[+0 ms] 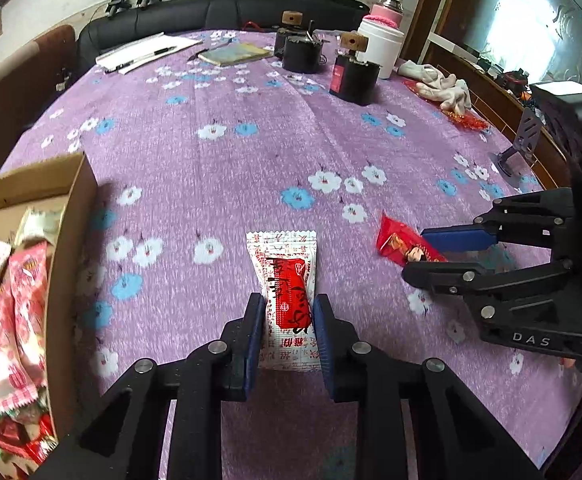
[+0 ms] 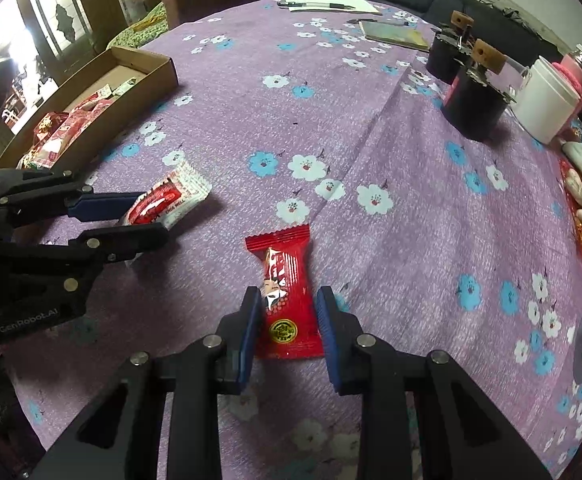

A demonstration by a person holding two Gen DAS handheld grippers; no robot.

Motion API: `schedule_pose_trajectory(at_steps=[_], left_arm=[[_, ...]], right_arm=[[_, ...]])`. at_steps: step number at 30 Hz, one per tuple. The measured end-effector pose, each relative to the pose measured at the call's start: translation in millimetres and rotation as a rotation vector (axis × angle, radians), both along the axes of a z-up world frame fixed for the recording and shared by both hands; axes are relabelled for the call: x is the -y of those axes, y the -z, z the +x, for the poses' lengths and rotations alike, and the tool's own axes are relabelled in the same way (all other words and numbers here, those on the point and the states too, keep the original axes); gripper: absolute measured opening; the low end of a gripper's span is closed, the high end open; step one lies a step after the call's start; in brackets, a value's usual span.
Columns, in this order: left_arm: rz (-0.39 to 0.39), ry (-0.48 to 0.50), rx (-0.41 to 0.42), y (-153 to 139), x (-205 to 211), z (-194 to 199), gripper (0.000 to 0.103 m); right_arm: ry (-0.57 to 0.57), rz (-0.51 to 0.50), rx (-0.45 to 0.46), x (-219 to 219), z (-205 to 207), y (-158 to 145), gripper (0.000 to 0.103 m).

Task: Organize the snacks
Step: 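Lift the white-red packet with the left gripper while the right holds the red candy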

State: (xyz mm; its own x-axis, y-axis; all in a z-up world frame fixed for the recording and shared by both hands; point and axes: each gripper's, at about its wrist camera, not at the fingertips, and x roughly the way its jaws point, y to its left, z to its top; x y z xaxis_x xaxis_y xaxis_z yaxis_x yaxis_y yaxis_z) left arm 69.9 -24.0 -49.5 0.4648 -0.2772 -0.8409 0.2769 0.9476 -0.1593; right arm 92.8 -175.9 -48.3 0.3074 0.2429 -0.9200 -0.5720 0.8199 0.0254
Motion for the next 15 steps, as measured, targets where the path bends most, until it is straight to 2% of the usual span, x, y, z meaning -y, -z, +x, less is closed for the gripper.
schedule_pose_trajectory(at_steps=[6,12,15], left_arm=[[-0.001,0.018,-0.006,1,6,-15,0.025],[0.046,0.032,0.022,1,18,-25,0.025],[0.06,0.03,0.027,1,20,-25,0.026]], right_arm=[[0.013,0.009,-0.002,2,-10,2,0.027],[0.041,0.008,0.006,3,-14,2,0.027],[0.039,-0.025,0.02,-3,-15,2,0.03]])
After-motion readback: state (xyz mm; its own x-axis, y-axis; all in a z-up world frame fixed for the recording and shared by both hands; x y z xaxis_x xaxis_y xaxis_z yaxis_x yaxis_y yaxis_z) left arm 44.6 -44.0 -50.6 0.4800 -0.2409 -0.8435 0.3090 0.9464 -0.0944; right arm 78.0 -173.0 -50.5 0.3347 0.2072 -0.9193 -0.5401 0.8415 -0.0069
